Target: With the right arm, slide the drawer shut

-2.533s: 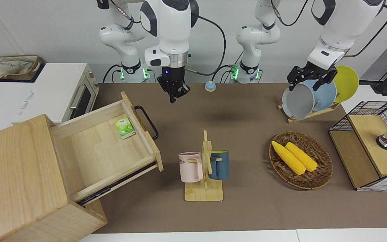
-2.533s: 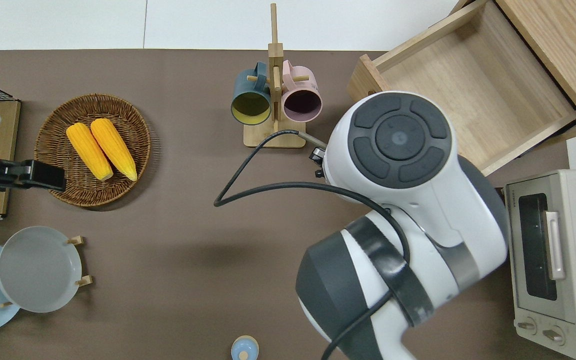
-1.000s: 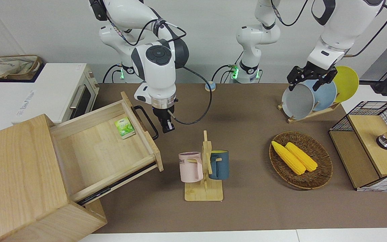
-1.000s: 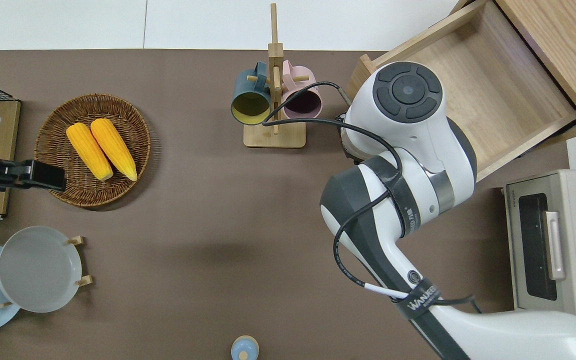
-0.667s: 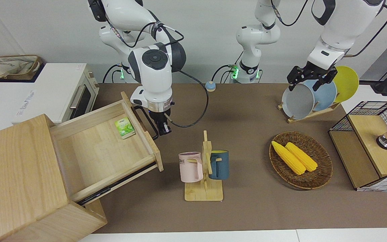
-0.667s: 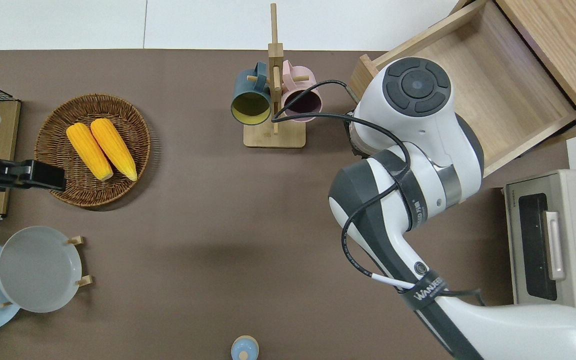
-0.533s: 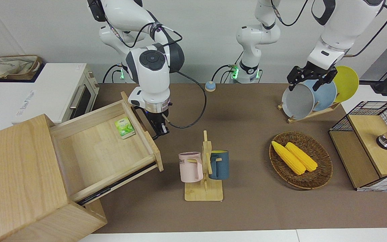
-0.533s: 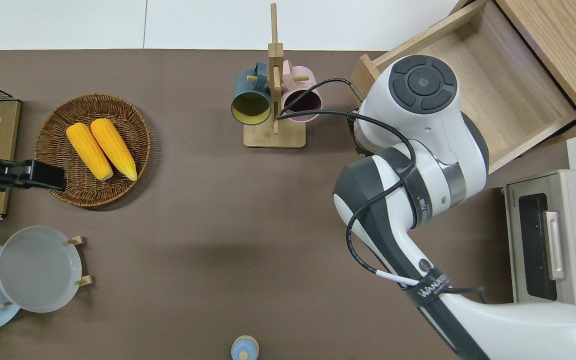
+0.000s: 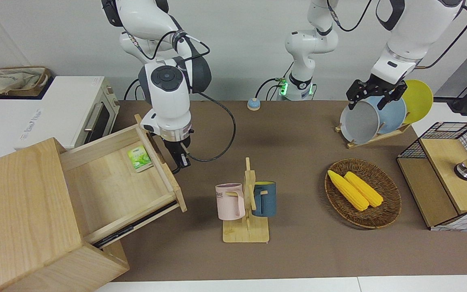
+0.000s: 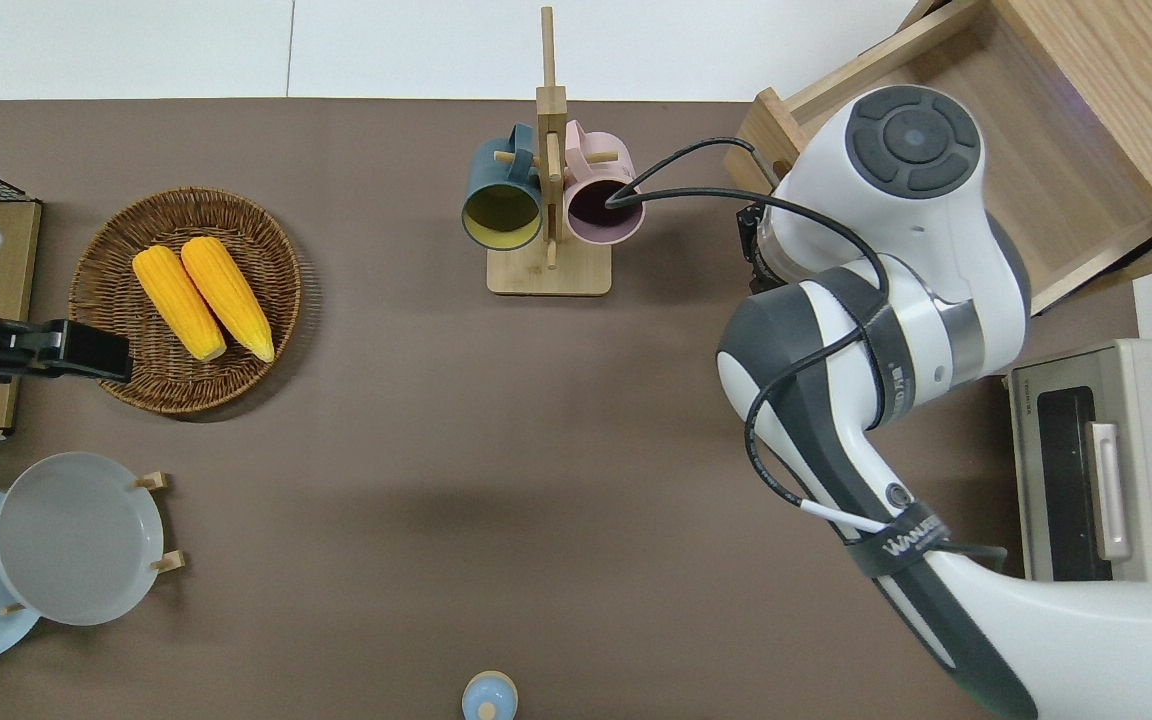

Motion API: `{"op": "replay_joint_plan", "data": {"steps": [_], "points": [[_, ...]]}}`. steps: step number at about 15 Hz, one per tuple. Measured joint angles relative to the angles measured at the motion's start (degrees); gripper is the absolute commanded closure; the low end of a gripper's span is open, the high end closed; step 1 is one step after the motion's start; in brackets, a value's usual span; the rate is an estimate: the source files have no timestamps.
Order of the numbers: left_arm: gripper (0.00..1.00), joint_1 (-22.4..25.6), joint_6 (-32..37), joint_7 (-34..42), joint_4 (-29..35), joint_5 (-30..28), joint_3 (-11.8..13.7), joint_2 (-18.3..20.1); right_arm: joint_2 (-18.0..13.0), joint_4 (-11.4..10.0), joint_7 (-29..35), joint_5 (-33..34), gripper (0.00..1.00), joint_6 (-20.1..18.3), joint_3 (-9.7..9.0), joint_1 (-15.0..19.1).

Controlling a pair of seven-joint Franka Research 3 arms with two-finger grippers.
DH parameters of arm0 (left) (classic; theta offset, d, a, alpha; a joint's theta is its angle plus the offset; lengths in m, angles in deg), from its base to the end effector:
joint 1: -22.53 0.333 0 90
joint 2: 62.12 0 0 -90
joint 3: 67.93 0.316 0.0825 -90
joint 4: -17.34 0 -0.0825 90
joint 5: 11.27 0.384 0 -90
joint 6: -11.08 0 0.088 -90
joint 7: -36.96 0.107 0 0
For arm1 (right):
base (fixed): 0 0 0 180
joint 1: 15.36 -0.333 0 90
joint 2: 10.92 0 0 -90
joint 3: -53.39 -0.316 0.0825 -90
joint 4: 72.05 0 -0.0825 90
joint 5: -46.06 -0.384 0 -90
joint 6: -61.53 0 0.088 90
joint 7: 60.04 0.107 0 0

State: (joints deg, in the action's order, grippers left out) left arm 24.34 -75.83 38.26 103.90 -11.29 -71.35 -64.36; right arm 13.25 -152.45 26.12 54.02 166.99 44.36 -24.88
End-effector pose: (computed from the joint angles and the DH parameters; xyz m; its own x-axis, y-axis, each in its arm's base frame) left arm 0.5612 -0.0151 0.6263 0.9982 -0.0508 -0.0328 -0.0507 -0.9987 0.0034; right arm 0.6596 0.1906 0.4681 0.3991 -0.9141 0.0715 -0.9159 -0.4011 -0.0153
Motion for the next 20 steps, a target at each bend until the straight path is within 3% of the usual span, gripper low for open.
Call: {"op": "replay_joint_plan", "data": {"steps": [8,14,20], "points": [[0.01,0.0,0.0,0.0,0.0,0.0,0.0,0.0,0.65,0.37,-8.71,0.82,1.0,0.17,0.09,4.95],[0.01,0.0,0.0,0.0,0.0,0.0,0.0,0.0,0.92,2.06,-15.52,1.13,1.0,0.8,0.15,9.35],[0.01,0.0,0.0,0.0,0.0,0.0,0.0,0.0,2.97,3.8,-17.49,1.19,1.0,2.76,0.22,11.95]]}}
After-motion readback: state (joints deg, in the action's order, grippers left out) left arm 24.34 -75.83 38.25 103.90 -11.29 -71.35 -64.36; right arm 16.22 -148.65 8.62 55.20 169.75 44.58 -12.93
